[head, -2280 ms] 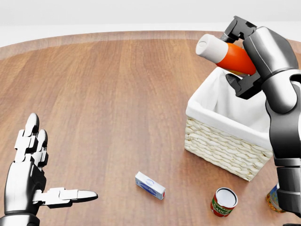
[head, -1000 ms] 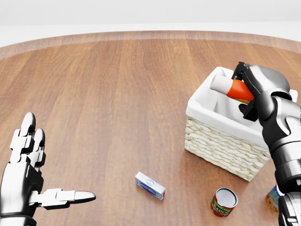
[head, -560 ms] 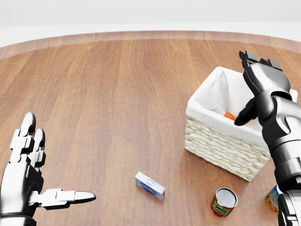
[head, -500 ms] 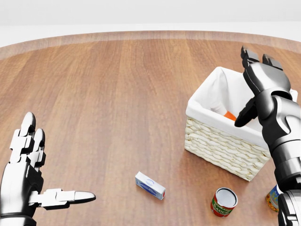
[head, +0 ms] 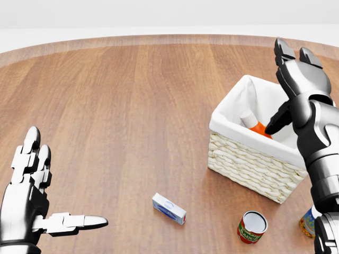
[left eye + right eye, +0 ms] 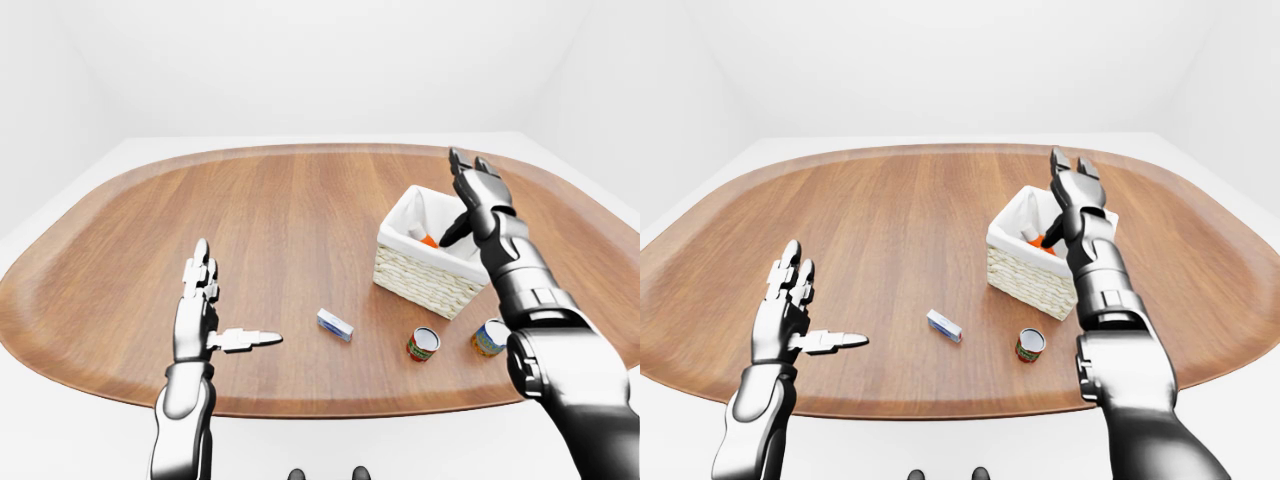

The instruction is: Pick up the ketchup, and put it in the basket.

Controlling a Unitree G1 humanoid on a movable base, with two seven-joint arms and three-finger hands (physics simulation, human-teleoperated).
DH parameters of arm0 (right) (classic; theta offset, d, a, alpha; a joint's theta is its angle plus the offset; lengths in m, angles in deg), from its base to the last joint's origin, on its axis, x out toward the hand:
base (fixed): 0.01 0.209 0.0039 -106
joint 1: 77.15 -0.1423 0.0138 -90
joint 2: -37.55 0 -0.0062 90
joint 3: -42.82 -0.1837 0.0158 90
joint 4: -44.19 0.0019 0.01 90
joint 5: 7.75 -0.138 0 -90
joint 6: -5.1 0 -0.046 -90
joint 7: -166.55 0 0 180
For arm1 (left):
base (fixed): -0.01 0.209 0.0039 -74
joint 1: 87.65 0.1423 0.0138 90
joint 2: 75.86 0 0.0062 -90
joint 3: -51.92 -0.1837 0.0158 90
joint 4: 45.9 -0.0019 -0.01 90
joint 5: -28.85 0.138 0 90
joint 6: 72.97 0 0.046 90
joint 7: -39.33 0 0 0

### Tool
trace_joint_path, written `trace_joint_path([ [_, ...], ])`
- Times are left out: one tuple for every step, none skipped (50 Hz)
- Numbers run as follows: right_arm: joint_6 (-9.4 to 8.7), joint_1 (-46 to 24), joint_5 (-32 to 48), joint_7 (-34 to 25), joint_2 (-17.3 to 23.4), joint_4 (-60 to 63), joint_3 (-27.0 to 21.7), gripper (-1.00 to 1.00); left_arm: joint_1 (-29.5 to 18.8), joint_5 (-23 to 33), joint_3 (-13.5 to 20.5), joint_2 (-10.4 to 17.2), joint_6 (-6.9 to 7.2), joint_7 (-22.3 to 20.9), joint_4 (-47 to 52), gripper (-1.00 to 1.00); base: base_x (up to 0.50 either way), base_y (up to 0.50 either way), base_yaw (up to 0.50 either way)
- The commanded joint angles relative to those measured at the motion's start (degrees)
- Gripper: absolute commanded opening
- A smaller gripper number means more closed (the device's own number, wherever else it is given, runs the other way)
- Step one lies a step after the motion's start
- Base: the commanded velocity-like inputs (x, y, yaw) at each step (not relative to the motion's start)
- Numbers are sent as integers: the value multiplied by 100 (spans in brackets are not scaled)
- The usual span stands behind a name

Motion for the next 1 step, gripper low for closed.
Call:
trace_joint_path([
  [-150,79,-44,-245,24,558,-100,100,-3,8,-10,-1,-3,6,-11,100,0,0,0],
])
